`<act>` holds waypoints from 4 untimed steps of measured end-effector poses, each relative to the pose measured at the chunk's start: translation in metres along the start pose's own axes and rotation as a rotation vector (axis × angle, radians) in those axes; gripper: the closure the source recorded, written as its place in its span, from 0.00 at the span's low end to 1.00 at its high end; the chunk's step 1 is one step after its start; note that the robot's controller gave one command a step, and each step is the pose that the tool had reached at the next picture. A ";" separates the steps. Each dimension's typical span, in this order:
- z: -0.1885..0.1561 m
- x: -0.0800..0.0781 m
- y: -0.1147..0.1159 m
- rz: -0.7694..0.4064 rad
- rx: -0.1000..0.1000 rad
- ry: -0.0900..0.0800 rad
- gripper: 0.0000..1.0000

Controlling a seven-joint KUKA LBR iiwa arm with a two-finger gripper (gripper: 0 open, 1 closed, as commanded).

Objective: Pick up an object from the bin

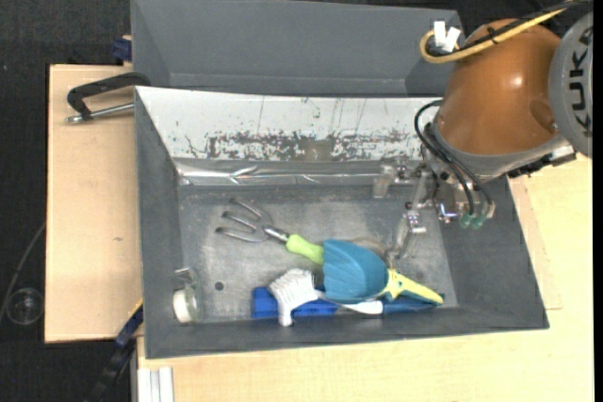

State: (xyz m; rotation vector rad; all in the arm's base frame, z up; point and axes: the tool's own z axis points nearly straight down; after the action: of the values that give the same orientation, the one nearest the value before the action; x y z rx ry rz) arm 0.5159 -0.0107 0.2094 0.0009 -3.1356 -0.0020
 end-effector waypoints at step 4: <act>0.070 -0.022 0.027 -0.126 0.000 -0.014 0.00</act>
Offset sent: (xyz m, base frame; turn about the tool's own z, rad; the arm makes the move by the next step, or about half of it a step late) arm 0.0188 0.0199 -0.0872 -0.4182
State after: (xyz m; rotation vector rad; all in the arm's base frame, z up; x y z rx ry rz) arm 0.5376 0.0167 0.1389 0.1992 -3.1431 -0.0030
